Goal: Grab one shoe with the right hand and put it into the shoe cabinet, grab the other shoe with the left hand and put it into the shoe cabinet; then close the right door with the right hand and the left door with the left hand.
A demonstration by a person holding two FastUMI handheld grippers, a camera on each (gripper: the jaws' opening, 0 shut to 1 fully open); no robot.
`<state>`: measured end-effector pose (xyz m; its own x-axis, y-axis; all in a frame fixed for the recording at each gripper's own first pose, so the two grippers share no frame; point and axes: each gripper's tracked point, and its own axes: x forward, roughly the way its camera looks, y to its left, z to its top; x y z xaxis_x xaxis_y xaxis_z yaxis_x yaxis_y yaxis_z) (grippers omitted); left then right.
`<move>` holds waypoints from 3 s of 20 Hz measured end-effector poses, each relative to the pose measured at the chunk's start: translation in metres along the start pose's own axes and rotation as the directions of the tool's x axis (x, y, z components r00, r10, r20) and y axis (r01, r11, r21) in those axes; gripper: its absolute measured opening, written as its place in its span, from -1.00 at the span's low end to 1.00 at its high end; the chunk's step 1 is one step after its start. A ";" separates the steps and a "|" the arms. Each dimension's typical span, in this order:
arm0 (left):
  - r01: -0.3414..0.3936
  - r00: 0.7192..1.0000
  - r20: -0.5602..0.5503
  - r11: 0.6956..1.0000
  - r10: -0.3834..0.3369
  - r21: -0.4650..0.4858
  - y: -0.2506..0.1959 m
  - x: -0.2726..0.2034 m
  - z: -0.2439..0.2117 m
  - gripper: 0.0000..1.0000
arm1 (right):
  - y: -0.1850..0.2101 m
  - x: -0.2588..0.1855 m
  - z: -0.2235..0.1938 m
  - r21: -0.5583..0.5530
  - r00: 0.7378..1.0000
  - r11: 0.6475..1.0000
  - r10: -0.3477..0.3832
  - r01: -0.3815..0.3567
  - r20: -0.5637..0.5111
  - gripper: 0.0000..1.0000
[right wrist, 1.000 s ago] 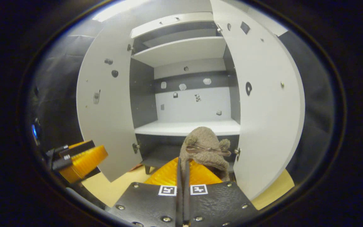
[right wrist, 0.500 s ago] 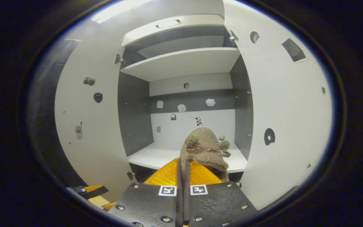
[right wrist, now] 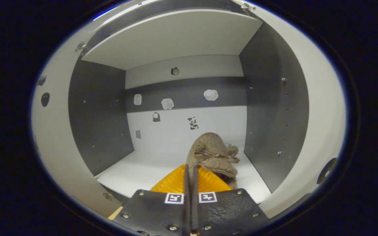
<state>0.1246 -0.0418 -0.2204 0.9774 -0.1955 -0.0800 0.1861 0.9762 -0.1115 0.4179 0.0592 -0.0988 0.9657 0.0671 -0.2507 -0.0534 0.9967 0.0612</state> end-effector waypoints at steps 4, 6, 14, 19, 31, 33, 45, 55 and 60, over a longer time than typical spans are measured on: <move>0.001 1.000 -0.021 1.000 0.000 0.022 -0.003 0.005 -0.014 0.99 | -0.003 0.036 0.003 0.017 1.000 1.000 0.010 -0.010 0.005 -0.95; -0.002 1.000 -0.027 1.000 0.003 0.028 -0.004 0.005 -0.019 0.98 | -0.001 0.045 0.003 0.020 0.999 0.999 0.029 -0.030 0.016 -0.96; -0.034 0.999 -0.040 0.999 0.036 0.041 0.000 -0.002 -0.023 0.98 | 0.004 0.057 0.003 0.088 0.997 0.993 0.075 -0.077 0.024 -0.58; -0.071 0.995 -0.070 0.997 0.074 0.036 0.012 -0.009 -0.033 0.98 | -0.004 0.019 0.022 0.037 0.995 0.999 0.012 -0.015 0.096 0.68; -0.102 0.968 -0.231 0.995 0.097 -0.008 0.025 -0.022 -0.111 0.99 | 0.017 -0.155 0.006 0.010 0.967 0.997 0.067 -0.072 0.245 0.68; -0.090 0.958 -0.274 0.996 0.082 -0.016 0.020 -0.023 -0.130 0.99 | 0.014 -0.180 0.000 0.010 0.961 0.997 0.069 -0.074 0.269 0.68; -0.075 0.835 -0.546 0.997 0.063 0.001 0.019 -0.013 -0.247 1.00 | -0.015 -0.272 -0.081 -0.003 0.950 0.999 -0.044 0.047 0.310 0.68; -0.069 0.803 -0.594 0.997 0.045 -0.018 0.024 0.002 -0.270 -0.40 | -0.025 -0.248 -0.130 0.016 0.981 0.999 -0.048 0.046 0.189 0.68; -0.085 0.812 -0.582 0.996 0.054 -0.027 0.022 -0.001 -0.259 -0.95 | -0.032 -0.251 -0.136 -0.047 0.980 0.996 -0.067 0.077 0.185 0.68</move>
<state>0.1023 -0.0447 -0.4797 0.7452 -0.1608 -0.6471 0.0992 0.9864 -0.1308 0.1425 0.0165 -0.1690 0.9974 -0.0095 -0.0708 0.0093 1.0000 -0.0033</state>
